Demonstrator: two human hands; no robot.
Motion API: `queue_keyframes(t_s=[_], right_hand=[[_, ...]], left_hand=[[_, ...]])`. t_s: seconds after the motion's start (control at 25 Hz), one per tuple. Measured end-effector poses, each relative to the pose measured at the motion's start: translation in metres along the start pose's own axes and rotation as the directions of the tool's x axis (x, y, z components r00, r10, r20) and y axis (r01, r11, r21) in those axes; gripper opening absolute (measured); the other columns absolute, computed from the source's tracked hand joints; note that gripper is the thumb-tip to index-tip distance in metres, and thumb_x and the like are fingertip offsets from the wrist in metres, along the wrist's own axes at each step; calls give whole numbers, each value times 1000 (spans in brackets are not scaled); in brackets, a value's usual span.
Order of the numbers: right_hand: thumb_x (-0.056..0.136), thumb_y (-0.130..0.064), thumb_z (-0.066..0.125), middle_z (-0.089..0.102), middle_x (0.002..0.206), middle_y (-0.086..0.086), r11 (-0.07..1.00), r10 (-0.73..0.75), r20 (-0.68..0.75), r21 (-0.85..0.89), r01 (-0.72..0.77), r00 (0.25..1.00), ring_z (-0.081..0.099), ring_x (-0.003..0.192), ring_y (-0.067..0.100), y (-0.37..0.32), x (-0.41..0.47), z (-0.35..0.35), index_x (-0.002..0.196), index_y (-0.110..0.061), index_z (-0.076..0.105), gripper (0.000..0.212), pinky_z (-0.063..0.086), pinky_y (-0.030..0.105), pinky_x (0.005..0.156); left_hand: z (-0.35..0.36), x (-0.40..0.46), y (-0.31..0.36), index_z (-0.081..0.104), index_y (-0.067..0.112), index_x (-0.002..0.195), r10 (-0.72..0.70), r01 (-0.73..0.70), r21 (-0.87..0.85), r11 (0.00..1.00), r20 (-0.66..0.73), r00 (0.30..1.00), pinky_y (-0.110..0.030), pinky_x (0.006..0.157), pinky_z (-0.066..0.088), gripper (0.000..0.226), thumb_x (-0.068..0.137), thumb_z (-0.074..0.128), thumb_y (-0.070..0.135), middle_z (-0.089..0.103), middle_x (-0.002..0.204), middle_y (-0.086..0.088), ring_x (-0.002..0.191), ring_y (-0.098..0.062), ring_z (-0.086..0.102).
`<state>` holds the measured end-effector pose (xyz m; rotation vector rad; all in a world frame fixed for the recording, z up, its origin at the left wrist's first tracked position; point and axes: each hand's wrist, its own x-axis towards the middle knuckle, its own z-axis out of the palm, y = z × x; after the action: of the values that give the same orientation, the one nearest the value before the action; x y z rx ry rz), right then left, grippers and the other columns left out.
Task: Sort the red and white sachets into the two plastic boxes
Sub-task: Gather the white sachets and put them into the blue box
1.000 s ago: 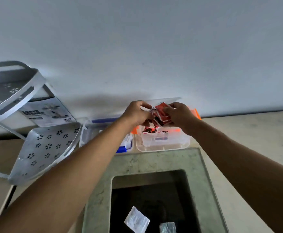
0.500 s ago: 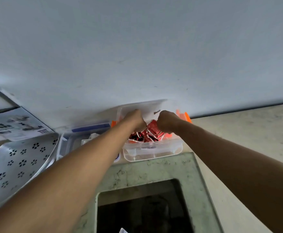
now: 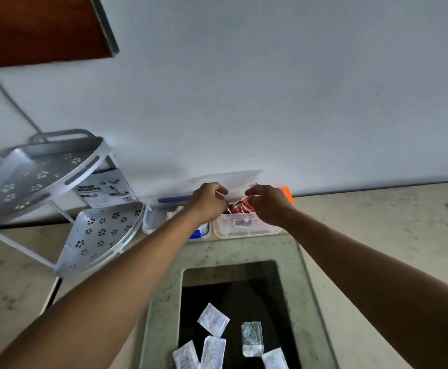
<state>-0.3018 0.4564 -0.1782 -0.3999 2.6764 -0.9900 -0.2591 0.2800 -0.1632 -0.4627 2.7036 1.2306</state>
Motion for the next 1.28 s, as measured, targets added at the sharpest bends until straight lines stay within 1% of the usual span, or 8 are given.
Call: queue_keyframes(t_s=[0.16, 0.28, 0.44, 0.56, 0.72, 0.84, 1.04, 1.28], right_hand=[[99, -36, 54, 64, 132, 10, 996, -89, 58, -17, 90, 994, 59, 119, 27, -18, -82, 25, 126, -15, 66, 36, 43, 30, 92], [97, -40, 57, 57, 142, 11, 997, -50, 106, -51, 56, 993, 55, 126, 29, -21, -132, 44, 137, -14, 57, 48, 41, 30, 96], [96, -42, 57, 58, 136, 12, 994, -15, 132, -105, 29, 991, 59, 114, 27, -14, -190, 59, 134, -16, 57, 46, 43, 34, 93], [99, -35, 52, 63, 123, 13, 978, -48, 158, -194, 79, 986, 60, 112, 32, -10, -214, 64, 120, -12, 64, 33, 45, 36, 89], [95, -21, 56, 69, 114, 19, 991, 13, 136, -131, 5, 991, 64, 106, 35, 4, -239, 73, 111, 1, 69, 30, 50, 36, 86], [90, -15, 60, 72, 107, 19, 983, 148, 162, -133, -127, 976, 67, 98, 33, 43, -257, 92, 103, 1, 72, 24, 55, 39, 83], [86, -25, 62, 64, 122, 15, 926, 352, 169, -204, -316, 921, 61, 109, 32, 104, -285, 121, 118, -10, 60, 35, 44, 30, 77], [84, -42, 68, 59, 119, 13, 894, 418, 114, -226, -387, 901, 63, 103, 32, 122, -277, 138, 114, -13, 57, 44, 48, 35, 77]], left_hand=[[5, -83, -19, 63, 16, 122, -16, 13, 62, 998, 48, 999, -25, 68, 45, 36, 86, 66, 17, 66, 111, -3, 95, -19, 62], [14, -132, -38, 66, 19, 102, -34, 31, 43, 999, 57, 998, -30, 68, 47, 17, 86, 66, 18, 67, 99, -3, 86, -19, 63], [30, -191, -71, 67, 20, 94, -88, 84, 46, 995, 74, 993, -37, 82, 54, 8, 86, 65, 22, 67, 93, -1, 95, -24, 66], [35, -214, -83, 67, 21, 86, -93, 92, 24, 995, 66, 993, -32, 75, 51, 2, 86, 65, 21, 66, 84, 3, 92, -25, 67], [56, -236, -90, 66, 19, 82, -111, 111, 4, 994, 85, 990, -29, 63, 48, 5, 86, 63, 18, 64, 76, 1, 69, -21, 61], [92, -251, -102, 71, 13, 86, -136, 128, 67, 990, 133, 982, -33, 70, 57, 9, 84, 64, 19, 69, 84, -3, 79, -24, 67], [151, -271, -122, 67, 14, 100, -176, 116, 217, 969, 283, 943, -33, 83, 53, 17, 83, 68, 14, 70, 105, -8, 97, -23, 65], [195, -273, -127, 63, 6, 116, -105, 29, 302, 953, 238, 966, -38, 86, 50, 34, 86, 69, 20, 68, 113, -13, 107, -31, 63]])
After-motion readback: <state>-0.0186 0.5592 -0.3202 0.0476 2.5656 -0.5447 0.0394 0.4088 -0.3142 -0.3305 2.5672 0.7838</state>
